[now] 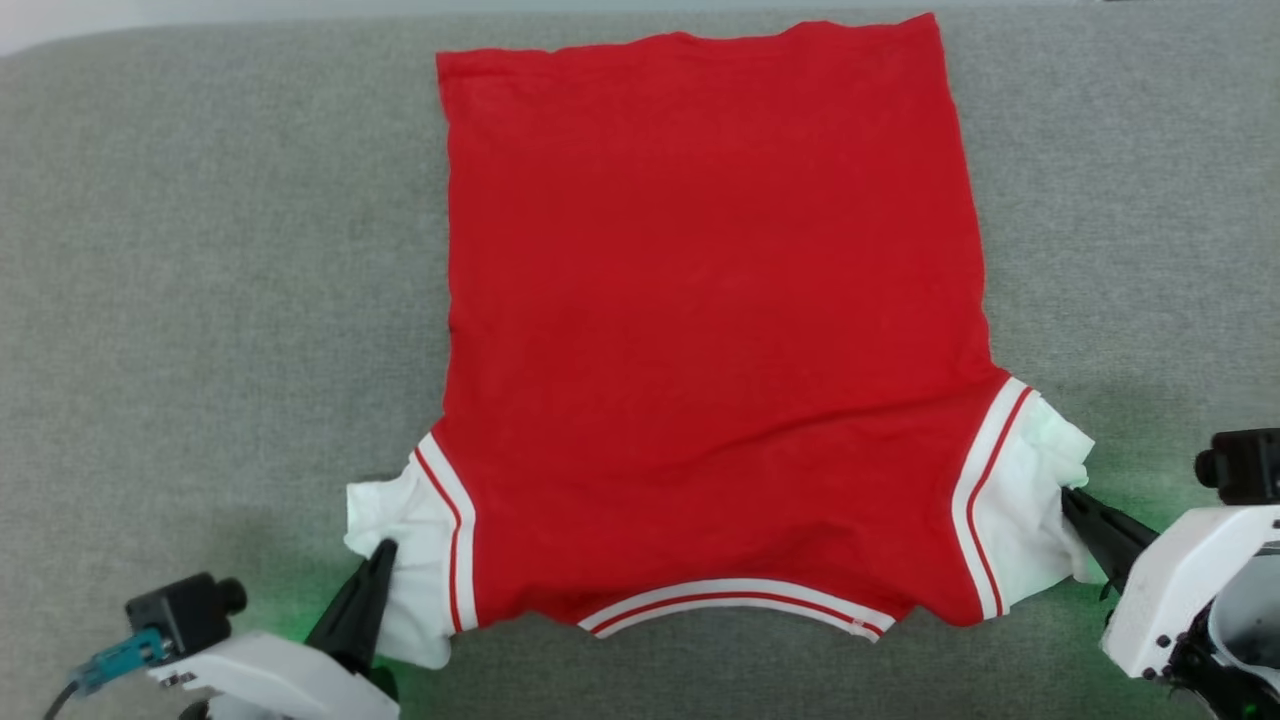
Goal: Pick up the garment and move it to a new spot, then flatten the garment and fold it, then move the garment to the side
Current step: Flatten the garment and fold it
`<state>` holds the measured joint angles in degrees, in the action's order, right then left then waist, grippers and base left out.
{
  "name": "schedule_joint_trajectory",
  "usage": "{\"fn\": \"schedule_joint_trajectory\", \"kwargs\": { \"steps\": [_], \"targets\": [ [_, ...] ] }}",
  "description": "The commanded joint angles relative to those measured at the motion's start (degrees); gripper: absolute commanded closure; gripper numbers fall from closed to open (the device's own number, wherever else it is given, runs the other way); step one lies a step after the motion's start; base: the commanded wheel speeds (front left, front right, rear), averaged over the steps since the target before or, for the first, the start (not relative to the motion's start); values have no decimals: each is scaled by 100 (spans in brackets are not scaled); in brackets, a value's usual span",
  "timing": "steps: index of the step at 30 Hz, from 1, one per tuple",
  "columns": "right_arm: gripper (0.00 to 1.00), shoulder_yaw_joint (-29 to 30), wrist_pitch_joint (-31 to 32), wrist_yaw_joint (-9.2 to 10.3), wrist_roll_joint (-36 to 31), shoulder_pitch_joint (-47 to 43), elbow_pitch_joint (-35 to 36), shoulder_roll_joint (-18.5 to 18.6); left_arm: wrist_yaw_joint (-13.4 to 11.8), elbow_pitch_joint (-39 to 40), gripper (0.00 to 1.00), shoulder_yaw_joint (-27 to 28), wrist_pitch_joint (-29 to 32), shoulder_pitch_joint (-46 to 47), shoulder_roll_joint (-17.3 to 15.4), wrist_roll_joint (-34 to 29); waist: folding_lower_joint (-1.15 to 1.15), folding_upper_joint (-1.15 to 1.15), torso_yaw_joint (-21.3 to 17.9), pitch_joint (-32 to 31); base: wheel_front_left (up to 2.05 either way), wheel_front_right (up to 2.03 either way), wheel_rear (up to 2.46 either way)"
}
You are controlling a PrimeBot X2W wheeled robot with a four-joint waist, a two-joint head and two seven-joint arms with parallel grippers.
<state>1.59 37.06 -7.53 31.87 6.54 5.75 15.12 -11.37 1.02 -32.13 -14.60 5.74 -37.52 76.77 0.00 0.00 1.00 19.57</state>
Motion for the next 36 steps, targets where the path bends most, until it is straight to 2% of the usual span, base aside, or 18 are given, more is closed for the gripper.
{"fn": "schedule_joint_trajectory", "kwargs": {
  "steps": [1, 8, 13, 14, 15, 16, 19, 22, 27, 30, 33, 36],
  "targets": [
    [100, -113, -88, 9, -76, 82, -167, 54, 14, -142, 100, -55, 4, 117, 79, -85, 0, 0, 37, 49, 0, 0, 0],
    [100, -576, -389, 10, -214, 240, -888, 171, 26, -685, 100, -342, 107, 342, 294, -311, 0, 0, 104, 198, 0, 0, 0],
    [100, -699, -535, 16, -176, 330, -1155, 278, 79, -838, 100, -411, 104, 398, 424, -346, 0, 0, 132, 208, 0, 0, 0],
    [97, -719, -615, 17, -187, 352, -1167, 330, 81, -848, 100, -415, 104, 409, 442, -350, 0, 0, 135, 201, 0, 0, 0],
    [53, -715, -710, 21, -197, 379, -1183, 390, 86, -852, 100, -423, 104, 417, 452, -353, 0, 0, 140, 187, 0, 0, 0],
    [0, -698, -788, 24, -192, 423, -1195, 466, 93, -843, 100, -432, 106, 426, 458, -354, 0, 0, 143, 174, 0, 0, 0],
    [0, -672, -886, 28, -113, 535, -1118, 697, 69, -805, 100, -445, 112, 419, 471, -372, 0, 0, 162, 98, 0, 0, 0],
    [0, -474, -804, 12, -64, 663, -736, 940, 60, -716, 100, -438, 102, 383, 468, -388, 0, 0, 196, 35, 0, 0, 0],
    [0, 57, -248, 9, -163, 1088, 63, 1277, 46, -552, 100, -402, 53, 403, 500, -476, 0, 0, 330, 38, 0, 0, 0],
    [0, 179, 128, 9, -298, 1622, 320, 1287, 56, -465, 100, -425, 49, 476, 526, -536, 0, 0, 457, 116, 0, 0, 0],
    [0, 37, 524, 9, -425, 2319, 160, 1172, 90, -380, 100, -448, 49, 586, 555, -601, 0, 0, 606, 274, 0, 0, 0],
    [0, -222, 864, 9, -719, 3170, -395, 1109, 100, -314, 100, -456, 63, 691, 570, -650, 0, 0, 746, 548, 0, 0, 0]
  ]
}}
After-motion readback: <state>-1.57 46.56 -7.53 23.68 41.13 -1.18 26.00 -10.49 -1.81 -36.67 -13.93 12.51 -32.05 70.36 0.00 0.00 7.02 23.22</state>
